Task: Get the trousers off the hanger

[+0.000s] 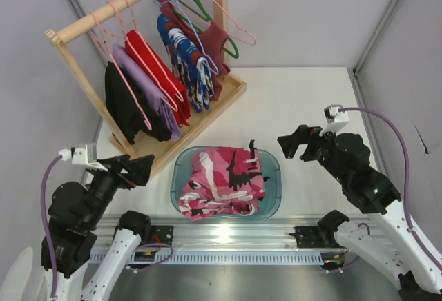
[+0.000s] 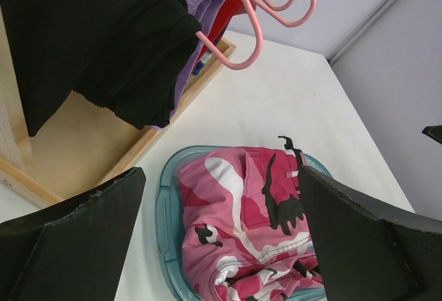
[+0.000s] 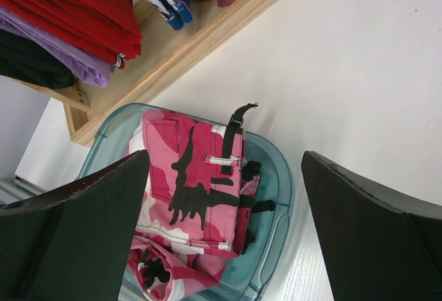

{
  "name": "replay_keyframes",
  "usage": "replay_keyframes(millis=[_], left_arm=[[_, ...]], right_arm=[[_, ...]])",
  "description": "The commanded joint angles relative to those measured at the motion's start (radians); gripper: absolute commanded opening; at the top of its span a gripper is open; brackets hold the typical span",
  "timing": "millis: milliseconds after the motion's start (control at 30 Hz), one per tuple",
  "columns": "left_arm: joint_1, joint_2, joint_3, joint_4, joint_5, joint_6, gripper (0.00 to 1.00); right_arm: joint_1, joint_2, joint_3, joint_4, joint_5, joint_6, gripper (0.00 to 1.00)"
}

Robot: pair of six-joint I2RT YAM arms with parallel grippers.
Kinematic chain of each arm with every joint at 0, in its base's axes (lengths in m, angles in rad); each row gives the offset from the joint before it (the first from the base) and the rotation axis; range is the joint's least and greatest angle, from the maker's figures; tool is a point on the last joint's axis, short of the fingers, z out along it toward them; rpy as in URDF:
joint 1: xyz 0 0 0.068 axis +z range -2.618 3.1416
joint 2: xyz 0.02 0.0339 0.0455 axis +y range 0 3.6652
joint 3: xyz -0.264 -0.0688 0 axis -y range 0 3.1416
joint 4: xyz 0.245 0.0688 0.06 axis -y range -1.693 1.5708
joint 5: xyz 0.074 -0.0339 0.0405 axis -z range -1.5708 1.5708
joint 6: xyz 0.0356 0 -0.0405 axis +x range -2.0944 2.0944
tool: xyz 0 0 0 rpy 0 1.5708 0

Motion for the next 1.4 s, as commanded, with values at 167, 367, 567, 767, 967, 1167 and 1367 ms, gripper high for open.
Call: replay_keyframes(millis=[167,367,567,767,967,1167,1367], left_arm=[[0.006,-0.007,0.044,0.001,-0.020,0.017,1.00],[0.006,0.022,0.100,-0.010,0.047,0.048,0.91],[0.006,0.085,0.106,0.043,0.131,0.066,0.91],[0.006,0.123,0.098,0.145,0.223,0.042,0.89],[0.006,0.228,0.202,0.178,0.300,0.042,0.85],[0.006,0.289,0.238,0.266,0.326,0.026,0.83],[0.005,0.346,0.282,0.274,0.340,0.054,0.84]], right_arm=[[0.000,0.006,0.015,0.034,-0.022,-0.032,0.99],[0.000,0.018,-0.005,0.086,-0.044,-0.044,0.99],[0.000,0.108,0.064,0.136,-0.059,-0.077,0.99],[0.000,0.242,0.197,0.227,-0.122,-0.109,0.99],[0.006,0.372,0.324,0.271,-0.163,-0.133,1.00],[0.010,0.506,0.491,0.284,-0.235,-0.158,1.00],[0.023,0.679,0.703,0.220,-0.263,-0.209,0.99]])
